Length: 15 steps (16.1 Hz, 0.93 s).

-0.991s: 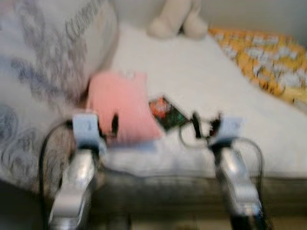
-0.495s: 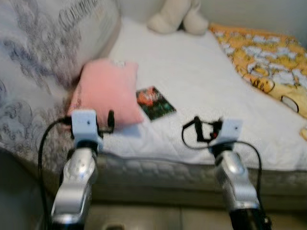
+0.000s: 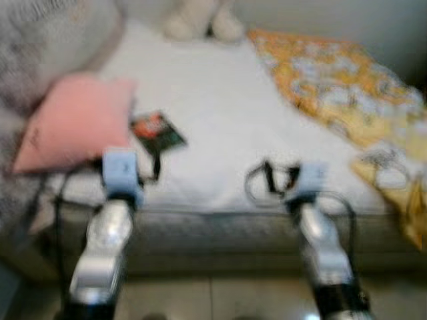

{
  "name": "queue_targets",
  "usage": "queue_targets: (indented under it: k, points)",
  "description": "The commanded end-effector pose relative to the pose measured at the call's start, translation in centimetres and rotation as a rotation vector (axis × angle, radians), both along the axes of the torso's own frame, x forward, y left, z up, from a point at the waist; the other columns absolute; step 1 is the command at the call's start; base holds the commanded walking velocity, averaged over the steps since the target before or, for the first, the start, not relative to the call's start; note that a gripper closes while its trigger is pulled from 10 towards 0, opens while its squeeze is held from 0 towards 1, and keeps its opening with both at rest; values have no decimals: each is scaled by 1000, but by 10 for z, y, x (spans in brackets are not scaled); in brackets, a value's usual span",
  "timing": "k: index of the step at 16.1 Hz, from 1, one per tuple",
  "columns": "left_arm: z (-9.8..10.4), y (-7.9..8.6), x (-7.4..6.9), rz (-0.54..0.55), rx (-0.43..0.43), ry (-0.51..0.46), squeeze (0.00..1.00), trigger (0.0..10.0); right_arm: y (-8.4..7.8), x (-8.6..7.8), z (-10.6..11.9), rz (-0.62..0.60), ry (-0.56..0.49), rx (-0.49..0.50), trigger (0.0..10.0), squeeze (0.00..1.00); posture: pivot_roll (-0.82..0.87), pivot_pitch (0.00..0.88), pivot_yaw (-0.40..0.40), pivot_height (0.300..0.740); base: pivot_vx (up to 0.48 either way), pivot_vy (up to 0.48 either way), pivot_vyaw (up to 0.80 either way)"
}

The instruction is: Clean up the room

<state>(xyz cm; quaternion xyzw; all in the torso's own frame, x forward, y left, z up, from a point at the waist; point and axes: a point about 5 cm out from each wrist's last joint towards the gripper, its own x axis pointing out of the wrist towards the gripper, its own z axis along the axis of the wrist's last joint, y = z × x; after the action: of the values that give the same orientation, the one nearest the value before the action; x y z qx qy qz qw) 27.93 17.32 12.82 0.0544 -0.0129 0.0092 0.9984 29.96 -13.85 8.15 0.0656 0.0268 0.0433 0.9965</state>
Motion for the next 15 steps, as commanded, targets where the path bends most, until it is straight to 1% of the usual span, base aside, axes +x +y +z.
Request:
queue_targets:
  k: [1,3,8,11,15]
  points:
    - [-1,-6,1,-17,-5,-1,0,10000,-9,2,3,-19,-15,-12,10000,0,155,5,-55,732,0,-472,0]
    - [-2,-7,1,-3,-19,10,0,10000,-8,2,2,-18,-13,-11,10000,0,150,6,-54,732,0,-469,0]
    - [-2,-10,8,-10,-17,9,0,10000,-7,3,2,-6,-17,-13,10000,0,142,8,-50,732,0,-458,0]
    - [-3,-8,10,14,-3,21,0,10000,-4,4,2,5,-18,-14,10000,0,141,9,-50,732,0,-426,0]
    - [-1,-8,11,16,-1,15,0,10000,-2,3,1,16,-15,-15,10000,0,143,12,-51,732,278,-389,0]
